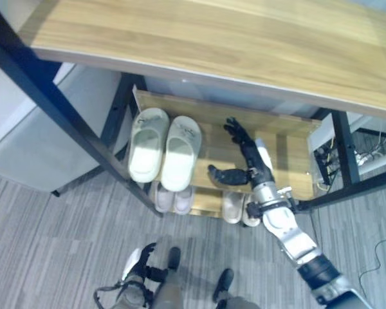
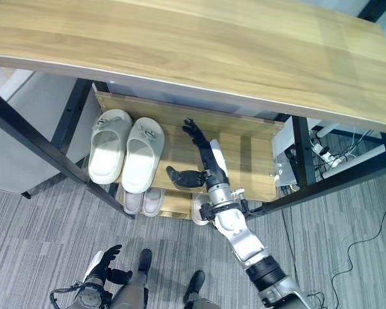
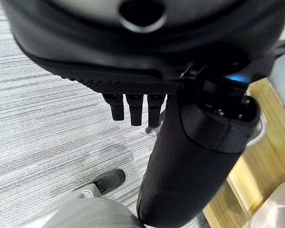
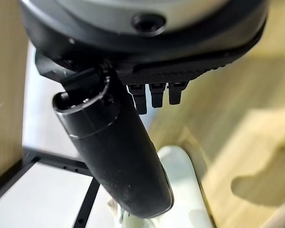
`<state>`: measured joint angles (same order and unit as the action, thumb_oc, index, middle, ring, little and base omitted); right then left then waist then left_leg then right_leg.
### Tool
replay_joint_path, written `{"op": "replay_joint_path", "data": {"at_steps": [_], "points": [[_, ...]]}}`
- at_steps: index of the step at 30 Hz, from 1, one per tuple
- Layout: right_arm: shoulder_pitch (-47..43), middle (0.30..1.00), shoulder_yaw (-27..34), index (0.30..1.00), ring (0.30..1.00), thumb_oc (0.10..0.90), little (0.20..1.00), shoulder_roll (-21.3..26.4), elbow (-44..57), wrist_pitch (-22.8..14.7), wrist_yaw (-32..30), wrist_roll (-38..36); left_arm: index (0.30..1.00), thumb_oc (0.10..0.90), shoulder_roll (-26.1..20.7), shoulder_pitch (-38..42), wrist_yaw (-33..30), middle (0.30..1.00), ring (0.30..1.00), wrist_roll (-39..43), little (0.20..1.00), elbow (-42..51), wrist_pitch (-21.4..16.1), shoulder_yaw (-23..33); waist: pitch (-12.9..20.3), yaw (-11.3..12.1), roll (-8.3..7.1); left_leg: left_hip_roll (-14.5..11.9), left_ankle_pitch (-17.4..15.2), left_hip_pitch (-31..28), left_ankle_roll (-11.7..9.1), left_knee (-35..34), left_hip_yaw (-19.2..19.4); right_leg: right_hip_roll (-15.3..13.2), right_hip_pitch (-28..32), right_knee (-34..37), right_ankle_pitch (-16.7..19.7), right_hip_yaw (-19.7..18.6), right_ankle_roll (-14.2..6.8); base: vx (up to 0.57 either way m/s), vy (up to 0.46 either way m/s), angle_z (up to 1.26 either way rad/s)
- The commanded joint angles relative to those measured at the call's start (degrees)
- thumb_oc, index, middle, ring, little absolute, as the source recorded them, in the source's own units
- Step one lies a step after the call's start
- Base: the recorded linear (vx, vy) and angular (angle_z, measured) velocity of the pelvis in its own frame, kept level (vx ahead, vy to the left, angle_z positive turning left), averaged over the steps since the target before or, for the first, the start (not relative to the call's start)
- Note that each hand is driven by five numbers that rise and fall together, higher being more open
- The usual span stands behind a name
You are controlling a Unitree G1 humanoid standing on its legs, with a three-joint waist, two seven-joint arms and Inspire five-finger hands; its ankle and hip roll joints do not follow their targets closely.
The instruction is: Arrange the slippers neatly on the shoe rack.
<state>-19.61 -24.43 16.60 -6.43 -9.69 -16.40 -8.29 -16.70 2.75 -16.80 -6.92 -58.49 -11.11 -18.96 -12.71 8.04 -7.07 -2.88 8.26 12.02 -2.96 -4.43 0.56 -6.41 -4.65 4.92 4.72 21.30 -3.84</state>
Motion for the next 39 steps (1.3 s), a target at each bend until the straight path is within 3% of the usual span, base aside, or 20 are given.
{"op": "replay_joint_path", "data": {"at_steps": [1, 5, 10, 22, 39], "points": [[-4.79, 0.900, 1.60, 0.900, 0.900, 0.800, 0.900, -3.31, 1.44, -6.77, -0.14, -10.32, 0.900, 0.800, 3.19, 0.51, -0.29, 0.900, 0.900, 2.32, 0.900, -2.64, -0.90, -3.37, 2.01, 0.73, -0.25, -0.76, -7.93, -4.19, -1.05, -0.35, 0.60, -2.89, -0.12, -3.57, -3.15, -0.82, -4.86, 0.00, 0.000, 0.00], [-5.13, 0.900, 0.80, 0.900, 0.900, 0.800, 0.900, -4.93, -0.09, -7.13, 0.80, -15.51, 0.900, 0.800, 3.00, 0.51, -0.56, 0.900, 0.900, 2.53, 0.900, -2.63, -0.53, -3.71, 1.97, 1.18, -0.42, -0.73, -7.97, -4.20, -1.11, -0.41, 0.52, -2.84, -0.09, -3.53, -3.13, -0.56, -4.81, 0.00, 0.000, 0.00], [-6.38, 0.900, 0.43, 0.900, 0.900, 0.800, 0.900, -5.13, -1.73, -6.89, 0.35, -15.44, 0.900, 0.800, 2.99, 0.63, -0.78, 0.900, 0.900, 2.70, 0.900, -2.86, -0.51, -3.95, 1.78, 1.74, -0.86, -0.72, -8.02, -4.08, -1.08, -0.43, 0.23, -2.82, -0.10, -3.67, -3.13, -0.15, -4.85, 0.00, 0.001, 0.02], [-15.33, 0.900, -0.18, 0.900, 0.900, 0.800, 0.900, -5.61, -11.11, -4.83, -3.40, -7.62, 0.900, 0.800, 3.01, 2.02, -1.52, 0.900, 0.900, 3.20, 0.900, -3.17, -0.87, -5.16, -0.04, 4.05, -1.87, -0.38, -7.66, -2.51, -0.89, 0.03, -0.73, -3.05, -0.75, -4.04, -2.99, 0.55, -4.93, 0.00, -0.001, 0.04], [-26.93, 0.900, 2.10, 0.900, 0.900, 0.800, 0.900, -3.61, -23.85, -2.88, -8.19, -2.35, 0.900, 0.800, 2.49, 3.28, -2.76, 0.900, 0.900, 3.77, 0.900, -3.50, -1.61, -6.13, -1.00, 6.52, -1.91, 0.50, -7.54, -0.80, -0.74, 0.55, -1.81, -3.76, -0.93, -4.34, -2.85, 2.18, -5.14, 0.01, 0.006, 0.05]]}}
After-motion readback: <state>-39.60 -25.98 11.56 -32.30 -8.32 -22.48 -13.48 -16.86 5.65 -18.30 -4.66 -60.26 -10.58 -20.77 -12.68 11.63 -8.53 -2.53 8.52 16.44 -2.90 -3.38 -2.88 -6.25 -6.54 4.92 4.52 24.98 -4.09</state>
